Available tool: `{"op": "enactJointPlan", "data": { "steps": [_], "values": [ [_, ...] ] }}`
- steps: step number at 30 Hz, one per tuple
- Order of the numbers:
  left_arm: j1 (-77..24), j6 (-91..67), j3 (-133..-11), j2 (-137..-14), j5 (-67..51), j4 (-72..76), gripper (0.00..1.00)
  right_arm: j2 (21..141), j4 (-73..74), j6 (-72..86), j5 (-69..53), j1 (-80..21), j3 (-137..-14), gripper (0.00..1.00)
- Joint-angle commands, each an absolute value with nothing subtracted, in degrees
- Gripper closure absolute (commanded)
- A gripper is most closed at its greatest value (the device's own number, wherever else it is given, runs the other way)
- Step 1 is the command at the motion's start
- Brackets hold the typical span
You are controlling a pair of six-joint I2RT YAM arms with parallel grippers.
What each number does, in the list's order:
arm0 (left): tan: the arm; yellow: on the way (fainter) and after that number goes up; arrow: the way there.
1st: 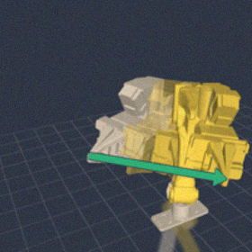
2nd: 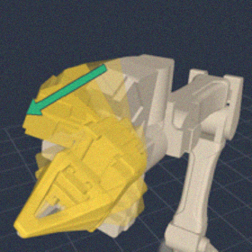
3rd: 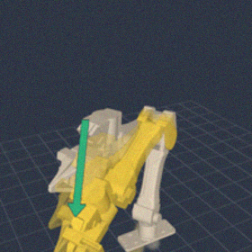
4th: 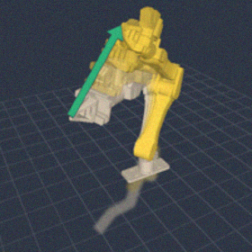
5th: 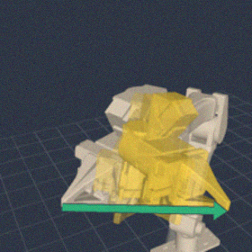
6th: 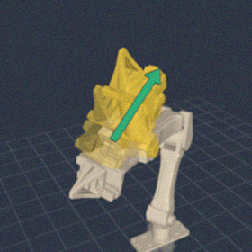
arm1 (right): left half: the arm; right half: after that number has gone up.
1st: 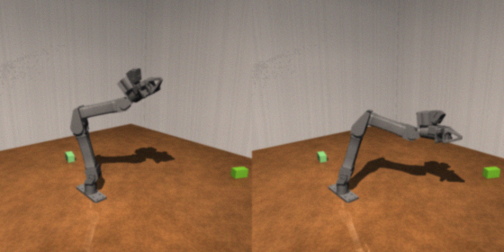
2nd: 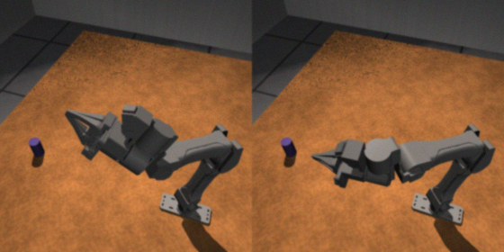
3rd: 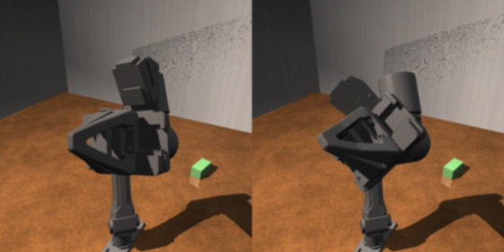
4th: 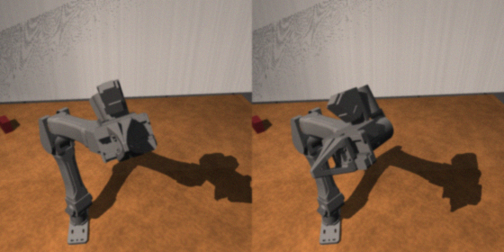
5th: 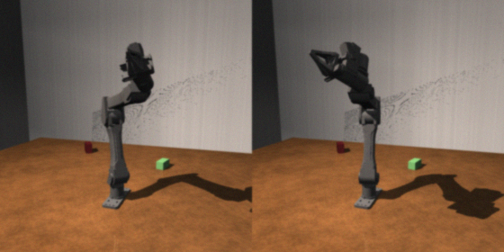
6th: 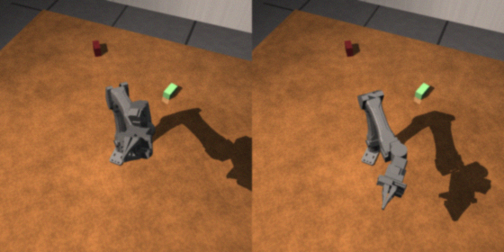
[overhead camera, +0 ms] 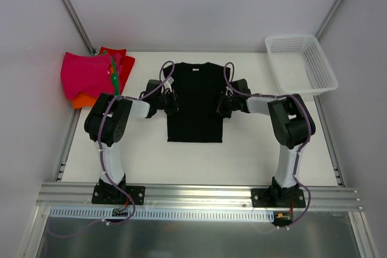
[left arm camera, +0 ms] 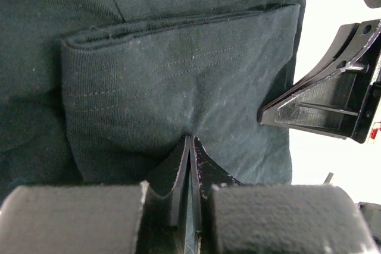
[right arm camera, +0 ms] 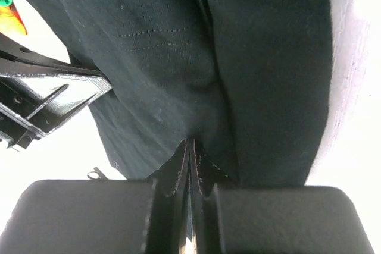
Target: Fold and stack the t-shirts
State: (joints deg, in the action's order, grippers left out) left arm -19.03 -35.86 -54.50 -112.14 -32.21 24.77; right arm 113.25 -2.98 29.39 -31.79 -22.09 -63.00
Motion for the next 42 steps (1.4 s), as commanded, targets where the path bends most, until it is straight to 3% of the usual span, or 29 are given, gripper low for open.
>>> {"op": "enactJointPlan", "data": {
  "steps": [1, 26, 32, 36, 37, 39, 40, 41, 42],
  "values": [
    [-18.72, -35.95, -51.78, -109.60, -31.91, 24.17, 1.00, 111.01, -0.28, 28.22, -27.96, -23.11, -62.40, 0.99],
    [-35.15, -48.86, -21.98, -86.41, -16.54, 16.79, 1.00, 92.21, 9.40, 29.53, -16.09, -37.61, -39.03, 1.00],
    [-36.30, -48.08, -20.30, -82.53, -13.10, 12.31, 1.00, 89.12, 12.30, 28.48, -13.01, -38.41, -38.58, 1.00],
    [-36.30, -46.32, -24.16, -80.51, -10.82, 8.71, 1.00, 88.94, 15.11, 24.62, -11.26, -37.71, -45.07, 0.99],
    [-36.30, -45.19, -25.04, -79.03, -10.38, 7.48, 0.98, 88.95, 15.38, 23.91, -10.90, -37.27, -46.57, 0.99],
    [-36.21, -43.87, -28.20, -77.35, -9.67, 6.16, 0.81, 89.21, 16.61, 21.46, -11.33, -35.86, -51.47, 0.99],
    [-36.21, -42.55, -29.52, -75.43, -9.32, 5.20, 0.69, 89.30, 16.87, 20.66, -11.60, -35.51, -53.07, 1.00],
    [-36.21, -42.02, -32.23, -74.54, -8.79, 3.18, 0.46, 89.38, 17.66, 20.05, -12.04, -34.46, -54.65, 0.98],
    [-36.21, -41.49, -33.47, -73.49, -8.27, 2.29, 0.39, 89.56, 17.93, 18.91, -12.82, -33.84, -57.28, 0.96]
  ]
}}
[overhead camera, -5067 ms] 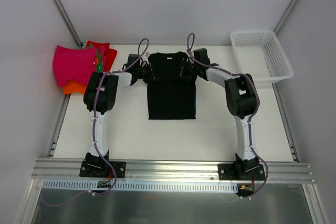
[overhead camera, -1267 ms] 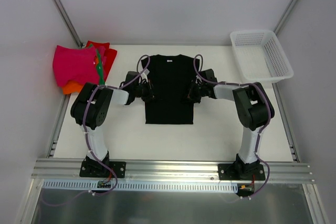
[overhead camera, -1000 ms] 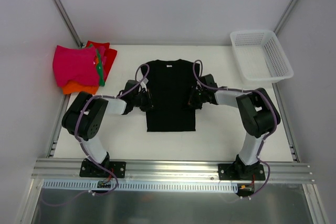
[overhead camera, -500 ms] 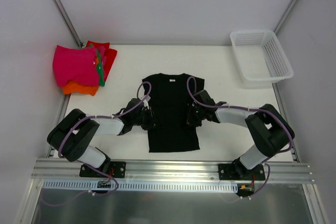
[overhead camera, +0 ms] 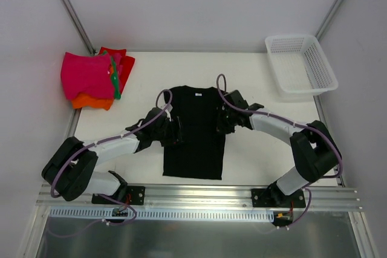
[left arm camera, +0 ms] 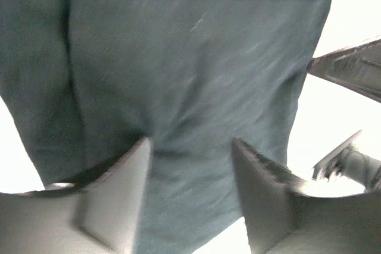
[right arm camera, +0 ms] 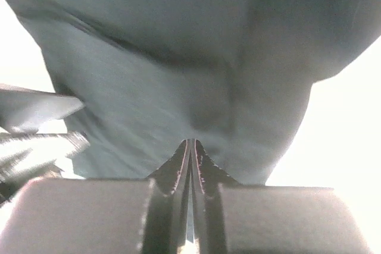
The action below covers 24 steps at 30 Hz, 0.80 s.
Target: Fold and stack the t-shirts
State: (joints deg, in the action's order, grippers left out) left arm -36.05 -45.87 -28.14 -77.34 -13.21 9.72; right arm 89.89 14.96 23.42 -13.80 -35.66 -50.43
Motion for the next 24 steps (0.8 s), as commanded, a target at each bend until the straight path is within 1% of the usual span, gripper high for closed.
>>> {"op": "enactJointPlan", "data": {
  "steps": [1, 2, 4, 5, 7, 8, 10, 11, 12, 13, 14, 18, 19, 21, 24],
  "values": [
    [-36.21, -40.61, -34.70, -71.82, -7.83, 1.50, 0.34, 89.73, 18.02, 18.64, -14.31, -33.32, -58.35, 0.93],
    [-36.21, -40.26, -36.89, -71.20, -7.65, 0.36, 0.25, 89.82, 18.28, 18.55, -14.85, -32.35, -59.40, 0.86],
    [-36.12, -39.73, -38.66, -69.79, -7.56, 0.35, 0.17, 89.65, 18.28, 17.93, -17.30, -31.64, -61.42, 0.77],
    [-35.95, -38.77, -40.15, -69.61, -7.30, 0.35, 0.11, 89.47, 18.19, 17.76, -17.92, -31.12, -62.04, 0.68],
    [-34.73, -36.93, -41.30, -70.92, -6.94, 0.35, 0.07, 89.21, 18.19, 17.49, -18.45, -30.41, -63.54, 0.60],
    [-33.59, -36.31, -42.35, -71.97, -8.07, 0.35, 0.06, 89.30, 18.11, 17.40, -18.54, -29.11, -63.98, 0.50],
    [-26.57, -34.72, -43.06, -76.96, -14.38, 3.06, 0.05, 90.52, 18.02, 17.31, -19.16, -27.52, -65.12, 0.47],
    [-23.85, -34.72, -43.59, -78.82, -18.24, 4.90, 0.05, 91.40, 18.02, 17.31, -19.33, -25.68, -66.35, 0.43],
    [-21.56, -34.46, -43.94, -80.75, -22.63, 6.57, 0.05, 93.67, 18.10, 17.23, -19.60, -24.79, -67.05, 0.42],
    [-18.49, -32.71, -44.73, -84.43, -23.63, 8.42, 0.05, 94.91, 18.11, 17.14, -19.34, -24.00, -67.67, 0.41],
    [-17.33, -32.17, -46.48, -86.29, -24.25, 8.96, 0.05, 96.23, 18.11, 16.96, -19.25, -22.52, -68.63, 0.39],
    [-11.61, -31.73, -50.35, -97.62, -33.38, 15.01, 0.06, 102.47, 18.02, 16.61, -19.25, -19.17, -71.70, 0.36],
    [-9.60, -32.08, -52.45, -102.52, -38.79, 17.81, 0.08, 104.74, 18.02, 16.52, -19.86, -18.46, -72.41, 0.35],
    [-7.83, -33.30, -53.87, -107.90, -43.65, 20.46, 0.09, 107.91, 17.93, 16.43, -21.52, -16.27, -74.26, 0.34],
    [-5.54, -33.40, -55.54, -110.21, -46.14, 23.90, 0.11, 109.68, 16.70, 16.52, -23.29, -13.80, -74.97, 0.34]
  ]
}}
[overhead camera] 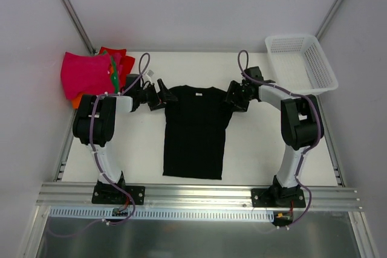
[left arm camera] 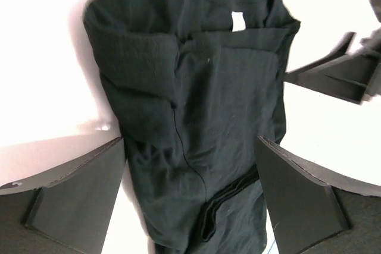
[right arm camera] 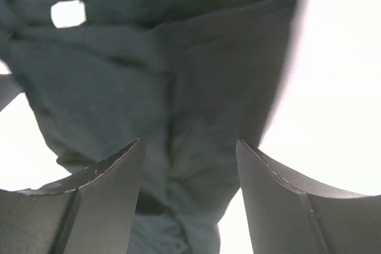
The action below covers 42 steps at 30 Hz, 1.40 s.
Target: Fold and stack the t-shirts
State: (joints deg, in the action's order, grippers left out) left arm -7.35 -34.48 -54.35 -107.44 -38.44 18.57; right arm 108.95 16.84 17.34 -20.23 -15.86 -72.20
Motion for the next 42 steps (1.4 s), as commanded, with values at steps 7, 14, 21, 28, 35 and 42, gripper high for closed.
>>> {"op": "enactJointPlan", "data": {
  "steps": [7, 14, 21, 28, 35, 42],
  "values": [
    [-2.82, -29.89, -61.33, -111.53, -47.72, 19.35, 0.11, 111.00, 14.94, 16.44, -25.23, -9.15, -74.62, 0.33],
    [-1.67, -29.70, -67.67, -116.27, -48.08, 15.65, 0.12, 112.85, 14.41, 16.53, -25.67, -6.24, -76.29, 0.33],
    [-1.84, -31.64, -71.45, -120.84, -50.71, 16.78, 0.13, 117.24, 13.19, 17.66, -27.07, -5.19, -79.27, 0.33],
    [-2.02, -34.62, -74.53, -125.59, -53.43, 18.19, 0.16, 121.81, 8.88, 21.35, -31.46, -5.27, -80.51, 0.33],
    [-3.60, -35.59, -75.06, -127.09, -55.02, 19.51, 0.31, 124.89, 4.76, 24.87, -34.80, -5.27, -80.16, 0.35],
    [-4.31, -36.65, -74.80, -128.58, -56.34, 20.04, 0.92, 125.42, 2.11, 26.63, -36.56, -5.54, -78.14, 0.50]
  ]
}}
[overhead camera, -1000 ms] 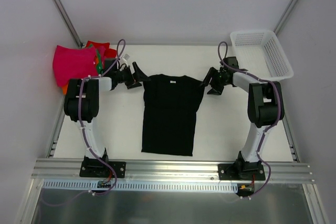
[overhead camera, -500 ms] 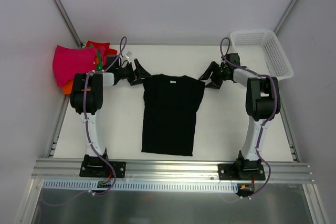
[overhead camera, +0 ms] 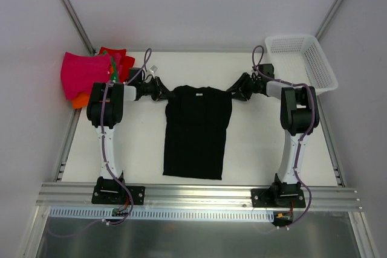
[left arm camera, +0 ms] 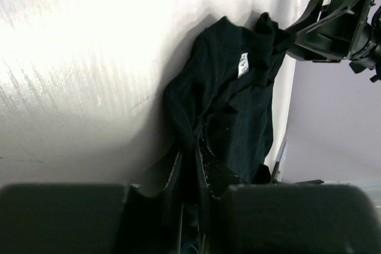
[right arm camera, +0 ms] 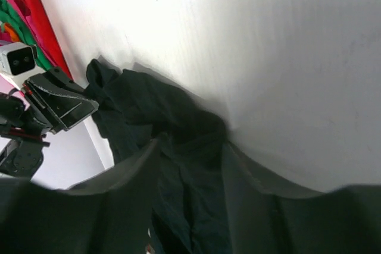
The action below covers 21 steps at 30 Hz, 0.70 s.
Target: Fold and stack the t-shirts
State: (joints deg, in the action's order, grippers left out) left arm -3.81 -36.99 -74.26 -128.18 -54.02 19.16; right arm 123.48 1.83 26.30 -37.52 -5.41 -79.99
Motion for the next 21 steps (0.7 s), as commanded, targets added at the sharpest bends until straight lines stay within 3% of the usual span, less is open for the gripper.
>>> {"op": "enactJointPlan", "data": {
  "steps": [1, 7, 12, 17, 21],
  "values": [
    [-4.39, -36.74, -74.27, -128.50, -56.25, 20.21, 0.96, 125.25, 2.02, 26.63, -36.48, -5.54, -77.70, 0.55],
    [-4.31, -36.82, -72.60, -127.35, -55.37, 20.92, 1.00, 123.84, 1.41, 26.63, -36.65, -5.54, -76.12, 0.68],
    [-4.39, -37.96, -71.81, -127.18, -55.28, 22.06, 1.00, 124.19, 0.44, 27.51, -37.44, -6.15, -75.94, 0.73],
    [-4.31, -38.15, -71.19, -126.83, -55.28, 23.47, 1.00, 125.16, -2.37, 28.48, -38.50, -7.38, -75.94, 0.98],
    [-4.31, -38.50, -71.28, -126.39, -55.11, 23.55, 1.00, 124.46, -3.42, 28.92, -39.46, -7.56, -75.59, 0.99]
  ]
}}
